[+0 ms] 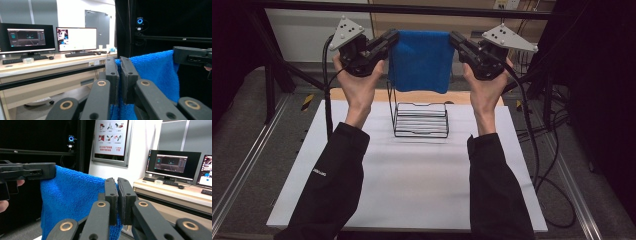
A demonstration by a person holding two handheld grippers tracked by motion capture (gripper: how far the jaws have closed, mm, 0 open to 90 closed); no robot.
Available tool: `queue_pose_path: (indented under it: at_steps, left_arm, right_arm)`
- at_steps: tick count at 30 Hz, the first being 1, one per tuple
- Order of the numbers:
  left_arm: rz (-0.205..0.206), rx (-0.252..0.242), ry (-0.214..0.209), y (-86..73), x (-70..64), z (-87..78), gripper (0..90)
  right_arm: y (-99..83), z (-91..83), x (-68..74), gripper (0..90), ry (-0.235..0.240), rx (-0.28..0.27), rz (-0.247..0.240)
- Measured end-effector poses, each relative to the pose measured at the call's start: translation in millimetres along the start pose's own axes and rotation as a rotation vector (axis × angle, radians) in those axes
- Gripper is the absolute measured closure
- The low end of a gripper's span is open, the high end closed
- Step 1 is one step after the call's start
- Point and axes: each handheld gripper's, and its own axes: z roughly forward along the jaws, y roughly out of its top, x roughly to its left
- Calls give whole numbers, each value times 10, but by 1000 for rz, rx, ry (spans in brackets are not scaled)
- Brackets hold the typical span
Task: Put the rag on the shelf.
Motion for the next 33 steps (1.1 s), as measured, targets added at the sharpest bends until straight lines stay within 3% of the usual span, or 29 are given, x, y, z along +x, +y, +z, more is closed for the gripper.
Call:
queue_pose_path:
  at_steps: [8, 20, 23, 33]
  left_arm:
    - [-16, -14, 14, -10, 109, 147, 857]
    - [-8, 3, 48, -111, 262, 352, 858]
    - [-23, 4, 49, -138, 313, 398, 857]
    - [3, 6, 58, -194, 437, 500, 857]
  right_arm:
    - [-16, 167, -104, 873, -8, 8, 5]
    - [-74, 415, -216, 873, -34, 37, -18]
    - [-101, 473, -234, 873, -36, 43, -19]
    - [-164, 631, -311, 873, -31, 46, -12]
